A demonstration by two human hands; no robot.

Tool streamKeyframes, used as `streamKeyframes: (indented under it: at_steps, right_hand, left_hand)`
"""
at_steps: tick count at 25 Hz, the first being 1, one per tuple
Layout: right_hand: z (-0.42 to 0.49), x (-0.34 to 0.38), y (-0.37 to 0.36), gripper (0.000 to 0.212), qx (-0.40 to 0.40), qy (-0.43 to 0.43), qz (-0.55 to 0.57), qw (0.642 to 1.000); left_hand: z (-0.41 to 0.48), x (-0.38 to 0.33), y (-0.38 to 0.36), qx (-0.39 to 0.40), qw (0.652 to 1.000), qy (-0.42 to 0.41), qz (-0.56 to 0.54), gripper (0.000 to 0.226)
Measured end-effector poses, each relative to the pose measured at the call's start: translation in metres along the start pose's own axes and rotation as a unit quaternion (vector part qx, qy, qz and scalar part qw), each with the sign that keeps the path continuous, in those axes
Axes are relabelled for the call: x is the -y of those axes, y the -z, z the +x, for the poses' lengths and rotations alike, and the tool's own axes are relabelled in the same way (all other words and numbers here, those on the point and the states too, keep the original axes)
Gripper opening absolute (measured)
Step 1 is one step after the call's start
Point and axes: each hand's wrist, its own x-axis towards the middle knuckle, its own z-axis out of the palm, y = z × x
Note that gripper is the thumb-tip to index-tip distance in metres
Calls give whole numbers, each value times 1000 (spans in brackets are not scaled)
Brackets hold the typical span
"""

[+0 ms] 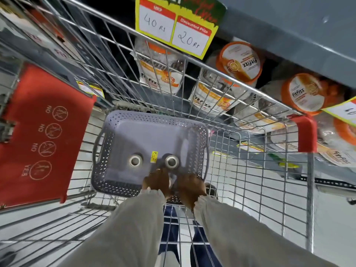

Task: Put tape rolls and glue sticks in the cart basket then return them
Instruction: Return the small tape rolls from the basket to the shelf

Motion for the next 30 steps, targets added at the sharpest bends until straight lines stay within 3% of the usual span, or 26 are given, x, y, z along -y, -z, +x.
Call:
streamKeyframes:
  at_steps: [3, 4, 5, 9, 13, 16, 18, 22, 28, 30]
  right_hand:
    - [5, -3, -8, 65, -99, 29, -10, 995]
    - [1, -1, -8, 60, -34, 5, 3, 999]
    - [1, 1, -14, 52, -20, -1, -19, 1000]
    - [-10, 0, -5, 57, -112, 14, -33, 993]
    - [-40, 3, 38, 39, -112, 42, 96, 988]
    - [-54, 0, 69, 57, -116, 73, 116, 984]
    - [-70, 3, 99, 55, -161, 84, 135, 974]
    - [-96, 12, 141, 47, -339, 116, 112, 927]
    - [-128, -3, 217, 51, -498, 92, 125, 853]
    - [-141, -21, 248, 50, -538, 85, 180, 819]
  left_hand:
    - [6, 2, -2, -15, 999, -1, -35, 54]
    - [8, 2, -3, -13, 999, -1, -39, 54]
    - [8, 2, -6, -12, 999, -5, -38, 54]
    - [3, 5, -8, -19, 1000, -18, -5, 47]
    - [-19, 16, 17, -7, 1000, -20, -17, 76]
    - [-34, 28, 50, -26, 999, -38, -7, 81]
    - [-49, 35, 79, -71, 995, -63, -3, 67]
    - [-76, 40, 122, -219, 967, -132, -10, 50]
    - [-110, 27, 211, -463, 862, -200, -57, 54]
    - [-109, 13, 243, -515, 828, -203, -89, 53]
